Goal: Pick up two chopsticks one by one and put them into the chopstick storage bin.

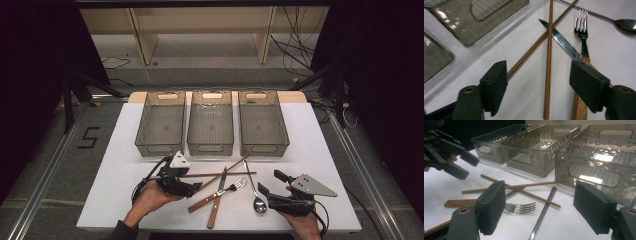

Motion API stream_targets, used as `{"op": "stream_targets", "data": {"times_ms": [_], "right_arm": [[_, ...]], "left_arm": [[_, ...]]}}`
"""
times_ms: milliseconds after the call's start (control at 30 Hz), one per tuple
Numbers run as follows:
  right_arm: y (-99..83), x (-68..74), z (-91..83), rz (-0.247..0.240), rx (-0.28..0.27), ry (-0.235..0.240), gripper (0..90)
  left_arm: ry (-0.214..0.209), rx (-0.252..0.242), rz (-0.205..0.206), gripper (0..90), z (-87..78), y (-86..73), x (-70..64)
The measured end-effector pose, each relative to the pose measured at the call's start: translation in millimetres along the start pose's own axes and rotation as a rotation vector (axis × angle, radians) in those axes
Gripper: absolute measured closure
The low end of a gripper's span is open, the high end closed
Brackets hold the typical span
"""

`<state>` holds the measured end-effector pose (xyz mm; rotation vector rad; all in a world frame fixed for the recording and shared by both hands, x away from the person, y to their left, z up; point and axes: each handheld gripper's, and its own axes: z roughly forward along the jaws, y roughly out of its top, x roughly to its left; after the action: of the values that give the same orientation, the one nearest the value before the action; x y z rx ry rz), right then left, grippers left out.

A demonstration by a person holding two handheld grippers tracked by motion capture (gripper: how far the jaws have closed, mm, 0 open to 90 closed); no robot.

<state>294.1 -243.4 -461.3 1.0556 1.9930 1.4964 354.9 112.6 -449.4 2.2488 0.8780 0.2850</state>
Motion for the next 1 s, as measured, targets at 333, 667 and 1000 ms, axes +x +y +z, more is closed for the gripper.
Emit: {"op": "stream_targets", "data": {"times_ms": [333,667,1000], "right_arm": [[-1.4,-0.2,1.5,0.002,0.006,-0.001,26.8],[-2.3,0.0,2.4,-0.006,0.021,-0.002,27.0],[-2.7,0.3,3.6,-0.008,0.026,0.0,27.2]], "left_arm": [[-0.038,0.082,0.051,48.6,26.2,9.1,-5.4],[-0.07,0.154,0.098,63.1,45.2,18.3,-9.8],[-0.067,0.194,0.114,68.8,56.5,22.3,-9.3]]}}
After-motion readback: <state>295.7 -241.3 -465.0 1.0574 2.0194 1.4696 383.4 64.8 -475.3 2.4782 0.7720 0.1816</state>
